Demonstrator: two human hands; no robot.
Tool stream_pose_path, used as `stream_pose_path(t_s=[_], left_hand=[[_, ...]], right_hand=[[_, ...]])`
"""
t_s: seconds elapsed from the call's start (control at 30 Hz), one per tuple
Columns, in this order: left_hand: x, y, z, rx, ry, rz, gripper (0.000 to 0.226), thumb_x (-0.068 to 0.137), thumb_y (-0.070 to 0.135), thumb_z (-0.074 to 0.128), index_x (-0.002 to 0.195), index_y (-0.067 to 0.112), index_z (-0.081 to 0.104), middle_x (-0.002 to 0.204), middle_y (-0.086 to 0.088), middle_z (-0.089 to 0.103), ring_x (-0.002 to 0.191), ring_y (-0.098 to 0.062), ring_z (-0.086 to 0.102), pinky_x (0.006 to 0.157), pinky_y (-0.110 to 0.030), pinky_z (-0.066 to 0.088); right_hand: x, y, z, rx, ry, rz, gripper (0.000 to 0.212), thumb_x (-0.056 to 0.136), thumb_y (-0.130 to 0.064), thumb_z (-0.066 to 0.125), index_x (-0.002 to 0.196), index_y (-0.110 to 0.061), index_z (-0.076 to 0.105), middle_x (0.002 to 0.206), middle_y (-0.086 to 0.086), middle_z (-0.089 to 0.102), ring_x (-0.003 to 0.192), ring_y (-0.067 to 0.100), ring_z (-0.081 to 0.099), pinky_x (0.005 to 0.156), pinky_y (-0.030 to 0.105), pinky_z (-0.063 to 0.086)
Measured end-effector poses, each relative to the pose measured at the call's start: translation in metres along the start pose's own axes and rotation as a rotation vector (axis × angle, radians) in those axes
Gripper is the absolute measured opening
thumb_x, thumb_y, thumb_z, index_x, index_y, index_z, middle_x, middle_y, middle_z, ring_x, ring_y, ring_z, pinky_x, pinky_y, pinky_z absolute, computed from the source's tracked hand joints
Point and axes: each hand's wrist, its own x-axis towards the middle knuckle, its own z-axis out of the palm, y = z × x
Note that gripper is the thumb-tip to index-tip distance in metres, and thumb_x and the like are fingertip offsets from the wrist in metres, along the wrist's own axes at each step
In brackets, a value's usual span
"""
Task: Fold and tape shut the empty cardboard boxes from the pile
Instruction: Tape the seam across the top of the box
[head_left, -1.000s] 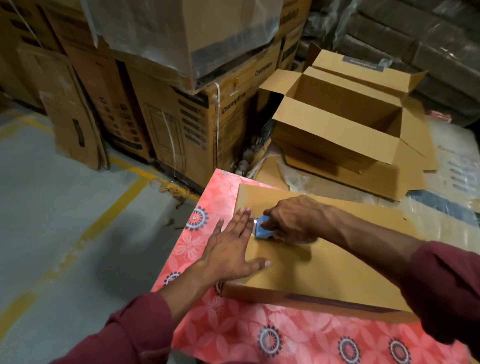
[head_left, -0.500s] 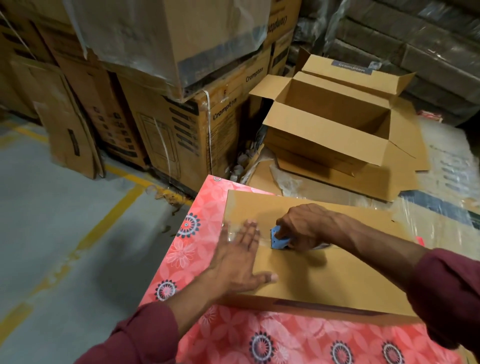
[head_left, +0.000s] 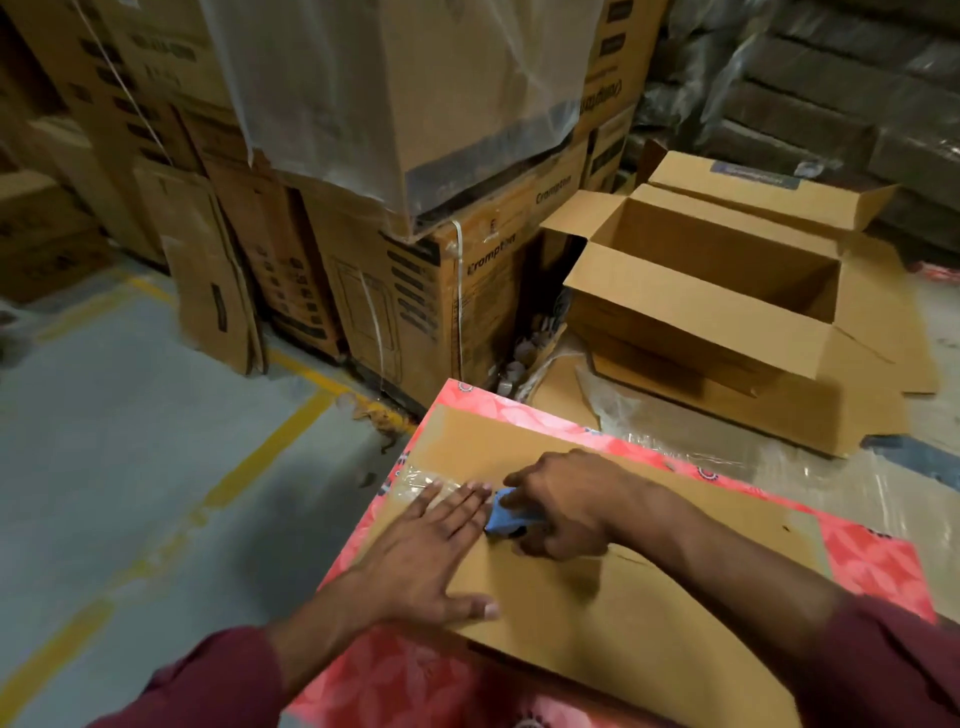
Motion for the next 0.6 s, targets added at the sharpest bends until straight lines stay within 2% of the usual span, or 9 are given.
stream_pose_path(t_s=[0.07, 0.13, 0.23, 0.3, 0.43, 0.5, 0.6], left_hand=[[0.002, 0.0, -0.002, 0.006, -0.038, -0.003, 0.119, 0.085, 0.097, 0.021, 0.166, 0.013, -0.004, 0.173, -0.004, -0.011, 0.159, -0.016, -0.016, 0.127, -0.05, -0.008], [0.002, 0.002, -0.001, -0.001, -0.028, -0.01, 0.118, 0.085, 0.097, 0.023, 0.167, 0.014, -0.003, 0.173, -0.003, -0.01, 0.159, -0.015, -0.015, 0.127, -0.049, -0.006], [0.001, 0.004, 0.002, -0.01, 0.004, -0.025, 0.117, 0.086, 0.096, 0.026, 0.167, 0.013, 0.006, 0.174, -0.005, -0.001, 0.161, -0.017, -0.005, 0.127, -0.049, -0.002], [0.002, 0.007, 0.002, -0.016, 0.016, -0.02, 0.117, 0.086, 0.096, 0.025, 0.167, 0.013, 0.007, 0.173, -0.005, -0.001, 0.161, -0.017, -0.005, 0.127, -0.048, -0.002], [0.003, 0.007, 0.002, -0.016, 0.016, -0.016, 0.117, 0.087, 0.095, 0.025, 0.167, 0.012, 0.009, 0.173, -0.005, -0.003, 0.16, -0.016, -0.007, 0.127, -0.047, -0.004], [0.003, 0.007, 0.001, -0.01, 0.019, -0.013, 0.117, 0.087, 0.095, 0.026, 0.167, 0.012, 0.012, 0.174, -0.005, 0.0, 0.16, -0.017, -0.005, 0.127, -0.047, -0.003], [0.003, 0.008, 0.002, 0.0, 0.025, -0.01, 0.116, 0.087, 0.095, 0.026, 0.166, 0.011, 0.014, 0.174, -0.005, 0.001, 0.161, -0.017, -0.003, 0.126, -0.048, -0.001]], right_hand=[[0.011, -0.004, 0.011, -0.015, -0.036, 0.002, 0.039, 0.083, -0.058, 0.055, 0.108, -0.03, 0.066, 0.105, -0.001, 0.068, 0.095, 0.031, 0.066, 0.07, 0.038, 0.051], [0.015, -0.002, 0.02, -0.051, -0.037, 0.012, 0.034, 0.087, -0.048, 0.058, 0.117, -0.033, 0.066, 0.115, -0.001, 0.068, 0.096, 0.031, 0.066, 0.065, 0.036, 0.045], [0.014, -0.004, 0.019, -0.097, -0.05, 0.054, 0.033, 0.095, -0.04, 0.059, 0.126, -0.031, 0.064, 0.117, 0.002, 0.068, 0.1, 0.031, 0.066, 0.066, 0.035, 0.041], [0.014, -0.01, 0.014, -0.126, -0.074, 0.086, 0.029, 0.097, -0.036, 0.061, 0.123, -0.026, 0.065, 0.112, 0.003, 0.068, 0.098, 0.03, 0.066, 0.07, 0.035, 0.046], [-0.001, -0.008, 0.01, -0.106, -0.163, 0.115, 0.025, 0.095, -0.031, 0.064, 0.119, -0.025, 0.065, 0.099, 0.0, 0.06, 0.095, 0.03, 0.065, 0.07, 0.034, 0.046], [-0.014, 0.002, 0.014, -0.11, -0.175, 0.123, 0.027, 0.097, -0.035, 0.062, 0.122, -0.026, 0.065, 0.106, 0.0, 0.066, 0.094, 0.028, 0.065, 0.071, 0.034, 0.049], [-0.03, 0.013, 0.019, -0.108, -0.158, 0.139, 0.04, 0.1, -0.037, 0.055, 0.139, -0.029, 0.059, 0.123, 0.001, 0.068, 0.107, 0.03, 0.066, 0.072, 0.033, 0.043]])
